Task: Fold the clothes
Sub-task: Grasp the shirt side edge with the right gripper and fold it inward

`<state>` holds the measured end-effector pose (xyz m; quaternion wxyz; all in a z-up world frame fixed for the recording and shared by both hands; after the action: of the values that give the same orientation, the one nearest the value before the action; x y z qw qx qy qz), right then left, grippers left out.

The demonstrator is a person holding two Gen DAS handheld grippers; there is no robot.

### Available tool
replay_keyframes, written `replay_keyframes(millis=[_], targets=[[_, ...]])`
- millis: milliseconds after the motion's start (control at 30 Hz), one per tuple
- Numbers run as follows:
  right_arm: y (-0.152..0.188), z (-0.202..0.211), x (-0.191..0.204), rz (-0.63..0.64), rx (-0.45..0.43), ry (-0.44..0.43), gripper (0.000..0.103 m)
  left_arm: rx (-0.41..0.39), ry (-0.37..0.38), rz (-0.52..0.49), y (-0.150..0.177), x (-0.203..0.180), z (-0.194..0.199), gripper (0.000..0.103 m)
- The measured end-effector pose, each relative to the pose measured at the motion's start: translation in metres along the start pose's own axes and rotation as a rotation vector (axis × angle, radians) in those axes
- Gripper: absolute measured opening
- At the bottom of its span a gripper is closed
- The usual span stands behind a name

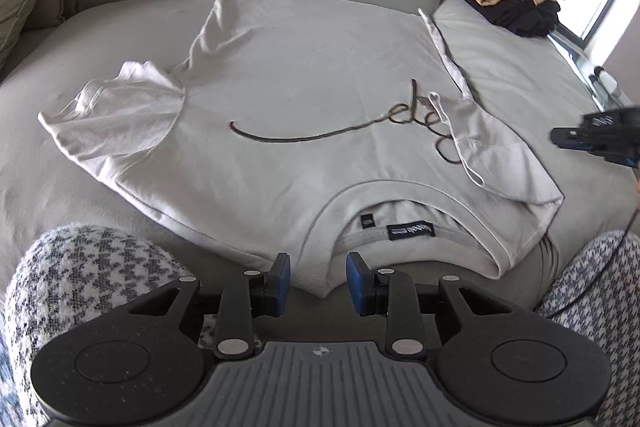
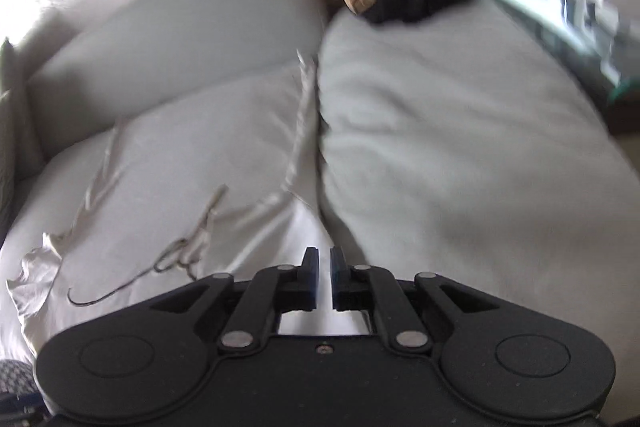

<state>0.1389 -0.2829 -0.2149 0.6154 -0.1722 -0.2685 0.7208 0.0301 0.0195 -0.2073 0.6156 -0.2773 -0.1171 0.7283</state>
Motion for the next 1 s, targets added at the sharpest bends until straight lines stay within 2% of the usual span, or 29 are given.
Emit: replay_keyframes(millis=[100,167,233,333,433,533,600,700,833,867,933,1000], targets=[[0.015,-0.026,0.013,0.156,0.109,0.061,0.007,0.003,-0.007,-0.012,0.002,-0.002,0.0,0.03],[0.034,-0.041,0.015,0.252,0.209,0.148,0.0,0.005,-0.014,-0.015,0.002,-0.001,-0.001,0.03],[0.04,-0.035,0.012,0.26,0.261,0.202,0.0,0.007,-0.022,-0.017,0.002,0.0,-0.001,0.03],[0.045,-0.019,0.009,0.283,0.298,0.235,0.0,0.009,-0.026,-0.008,0.002,0.005,-0.003,0.031],[0.042,-0.001,0.008,0.217,0.263,0.209,0.0,0.013,-0.027,-0.004,0.001,0.009,-0.006,0.031],[0.029,0.017,0.011,0.133,0.156,0.135,0.009,-0.002,-0.031,-0.016,-0.003,0.007,-0.006,0.031],[0.017,0.016,0.015,0.068,0.092,0.053,0.013,-0.022,-0.041,-0.037,-0.009,0.005,-0.005,0.031],[-0.003,0.001,0.019,0.032,0.022,0.01,0.014,-0.067,-0.068,-0.08,-0.024,0.003,-0.009,0.031],[-0.012,-0.036,0.012,-0.026,0.057,0.008,0.014,-0.053,-0.092,-0.066,-0.034,0.005,-0.024,0.031],[-0.009,-0.045,0.008,-0.029,0.084,0.029,0.011,-0.042,-0.089,-0.061,-0.033,0.006,-0.027,0.031],[-0.001,-0.05,0.0,-0.012,0.127,0.095,0.0,-0.026,-0.089,-0.06,-0.028,0.009,-0.029,0.032],[0.005,-0.04,-0.004,-0.009,0.127,0.139,0.0,-0.026,-0.088,-0.061,-0.024,0.012,-0.028,0.034]])
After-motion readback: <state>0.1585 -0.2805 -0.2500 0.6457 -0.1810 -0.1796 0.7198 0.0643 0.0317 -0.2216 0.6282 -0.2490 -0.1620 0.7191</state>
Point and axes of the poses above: each gripper's, at about its wrist camera, not at the fingertips, and z roughly against the way its jaws point, x to its left, y to its underside, the point moved 6 cm from there along -z, roughly the way its jaws point, and after that the axes turned 12 degrees about z, right-handed, at the moved point
